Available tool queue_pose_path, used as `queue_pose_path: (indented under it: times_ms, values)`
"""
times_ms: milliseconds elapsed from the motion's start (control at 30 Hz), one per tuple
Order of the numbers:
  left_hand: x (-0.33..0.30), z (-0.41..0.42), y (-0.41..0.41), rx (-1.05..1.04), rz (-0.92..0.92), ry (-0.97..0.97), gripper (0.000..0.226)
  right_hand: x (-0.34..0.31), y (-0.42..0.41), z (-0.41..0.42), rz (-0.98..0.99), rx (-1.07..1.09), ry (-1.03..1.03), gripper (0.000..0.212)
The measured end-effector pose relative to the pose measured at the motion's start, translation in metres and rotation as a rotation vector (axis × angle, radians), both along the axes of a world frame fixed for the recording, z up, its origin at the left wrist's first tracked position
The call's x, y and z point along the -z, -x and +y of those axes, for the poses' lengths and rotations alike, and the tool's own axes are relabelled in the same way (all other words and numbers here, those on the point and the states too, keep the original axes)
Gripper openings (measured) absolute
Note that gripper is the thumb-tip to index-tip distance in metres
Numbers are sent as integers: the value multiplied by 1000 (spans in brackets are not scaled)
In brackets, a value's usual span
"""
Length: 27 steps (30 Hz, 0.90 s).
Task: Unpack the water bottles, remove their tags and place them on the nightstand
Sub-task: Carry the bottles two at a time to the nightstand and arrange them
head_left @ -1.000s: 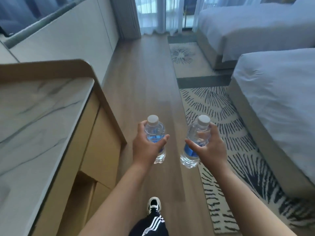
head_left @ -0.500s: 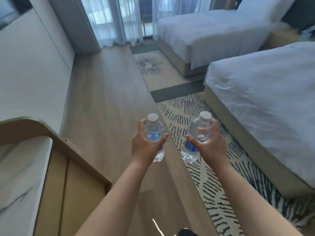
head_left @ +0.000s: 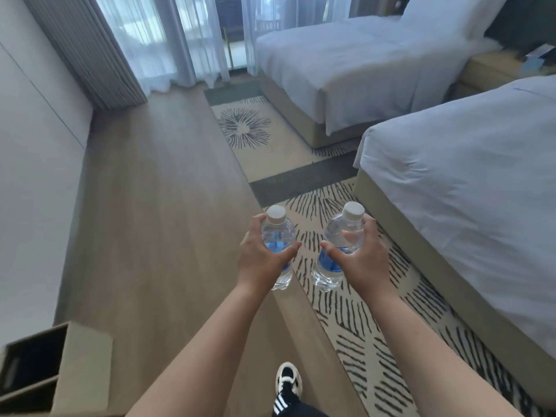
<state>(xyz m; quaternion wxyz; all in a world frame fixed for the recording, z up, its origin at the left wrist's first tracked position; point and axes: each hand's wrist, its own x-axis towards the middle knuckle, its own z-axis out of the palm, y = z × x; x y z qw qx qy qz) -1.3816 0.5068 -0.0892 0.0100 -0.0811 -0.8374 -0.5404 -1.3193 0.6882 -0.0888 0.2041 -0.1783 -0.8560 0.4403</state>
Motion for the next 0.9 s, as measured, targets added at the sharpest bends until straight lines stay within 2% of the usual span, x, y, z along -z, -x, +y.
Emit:
queue_pose_path:
  times_ms: [233, 467, 667, 900]
  values:
    - [-17, 34, 146, 17, 13, 2, 69, -14, 138, 39, 5, 55, -7, 72]
    - [-5, 63, 293, 38, 12, -27, 66, -7, 266, 69, -12, 110, 0, 72]
    - [0, 92, 451, 131, 19, -7, 68, 7, 410, 85, -20, 179, 18, 69]
    - [-21, 136, 617, 261, 21, 6, 65, -10, 558, 118, 3, 326, 71, 68]
